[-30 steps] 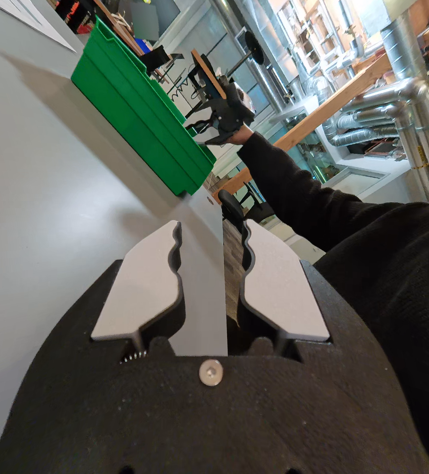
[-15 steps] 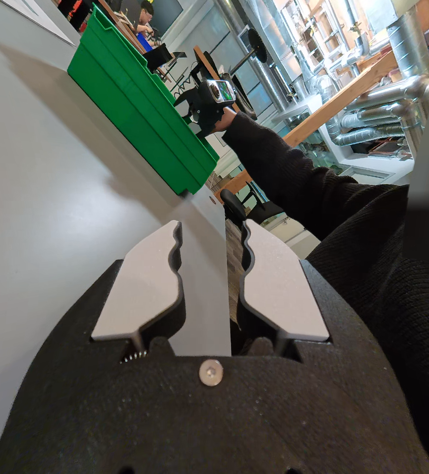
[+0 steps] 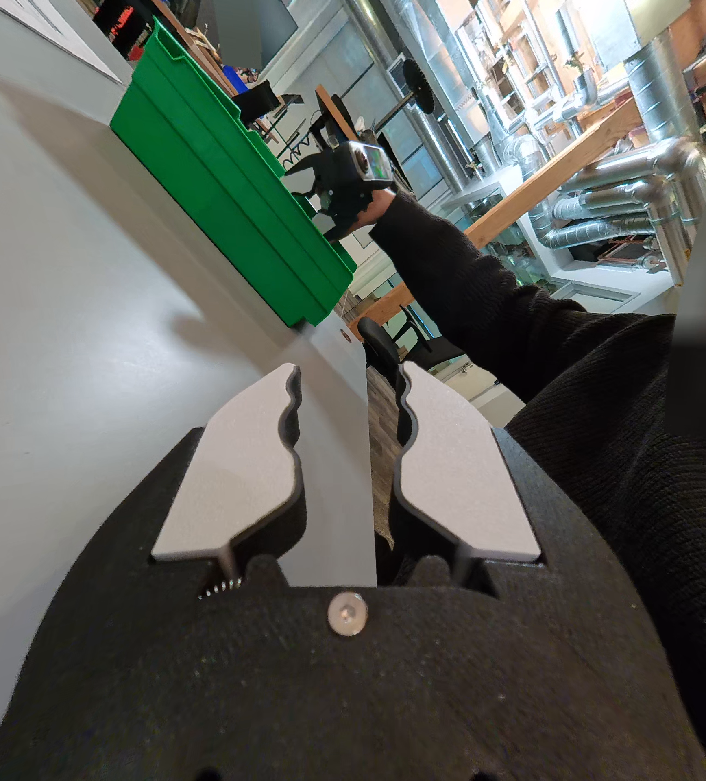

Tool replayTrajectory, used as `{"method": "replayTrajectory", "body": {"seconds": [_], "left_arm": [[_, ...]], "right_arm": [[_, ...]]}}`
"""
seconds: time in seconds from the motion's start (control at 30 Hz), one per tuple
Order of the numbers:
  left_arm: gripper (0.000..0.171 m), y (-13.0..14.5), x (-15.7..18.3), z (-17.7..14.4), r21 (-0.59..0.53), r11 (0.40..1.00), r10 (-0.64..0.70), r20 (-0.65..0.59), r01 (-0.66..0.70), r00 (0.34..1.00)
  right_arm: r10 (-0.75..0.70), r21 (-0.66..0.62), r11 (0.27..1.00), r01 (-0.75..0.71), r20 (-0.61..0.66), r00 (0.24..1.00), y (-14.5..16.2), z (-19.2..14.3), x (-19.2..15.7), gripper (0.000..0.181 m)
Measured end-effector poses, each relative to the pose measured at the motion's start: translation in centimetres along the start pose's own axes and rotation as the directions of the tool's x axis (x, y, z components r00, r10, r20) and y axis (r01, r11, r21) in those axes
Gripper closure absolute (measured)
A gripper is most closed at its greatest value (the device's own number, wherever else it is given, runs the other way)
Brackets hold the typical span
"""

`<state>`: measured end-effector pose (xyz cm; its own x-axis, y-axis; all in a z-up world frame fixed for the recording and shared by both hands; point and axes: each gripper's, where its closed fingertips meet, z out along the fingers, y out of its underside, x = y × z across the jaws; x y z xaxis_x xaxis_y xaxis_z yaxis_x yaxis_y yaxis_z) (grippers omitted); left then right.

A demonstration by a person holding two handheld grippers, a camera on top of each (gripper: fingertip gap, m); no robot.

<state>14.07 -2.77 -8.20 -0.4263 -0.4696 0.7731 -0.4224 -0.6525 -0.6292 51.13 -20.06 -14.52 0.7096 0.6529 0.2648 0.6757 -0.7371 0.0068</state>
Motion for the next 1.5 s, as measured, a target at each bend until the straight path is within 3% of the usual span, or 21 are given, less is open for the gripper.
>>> {"method": "replayTrajectory", "body": {"seconds": [0.17,0.3,0.47,1.03,1.27,1.5], "left_arm": [[0.128,0.3,-0.1,0.1,-0.009,1.0,-0.016,-0.007,0.016,1.0],[0.128,0.4,0.1,0.1,-0.014,1.0,-0.008,-0.005,0.008,1.0],[0.129,0.2,-0.2,-0.1,-0.009,1.0,-0.012,0.0,0.012,1.0],[0.129,0.3,-0.6,-0.1,-0.005,0.999,-0.034,-0.001,0.034,0.999],[0.129,0.1,-0.5,-0.2,-0.001,1.0,-0.03,-0.003,0.03,1.0],[0.129,0.3,-0.7,-0.1,-0.003,0.999,-0.046,-0.009,0.046,0.999]], "right_arm": [[-0.008,0.026,1.0,0.008,-0.017,1.0,-2.0,-0.1,0.4,0.119],[-0.038,-0.025,0.999,0.038,-0.004,0.999,-2.2,1.4,0.4,0.133],[-0.059,0.007,0.998,0.059,0.008,0.998,-3.2,1.3,0.6,0.134],[-0.085,0.009,0.996,0.085,-0.022,0.996,-3.4,1.6,1.2,0.133],[-0.054,-0.025,0.998,0.054,-0.002,0.999,-1.7,0.6,0.5,0.114],[0.012,-0.12,0.993,-0.012,0.0,1.0,2.2,0.6,0.3,0.123]]}}
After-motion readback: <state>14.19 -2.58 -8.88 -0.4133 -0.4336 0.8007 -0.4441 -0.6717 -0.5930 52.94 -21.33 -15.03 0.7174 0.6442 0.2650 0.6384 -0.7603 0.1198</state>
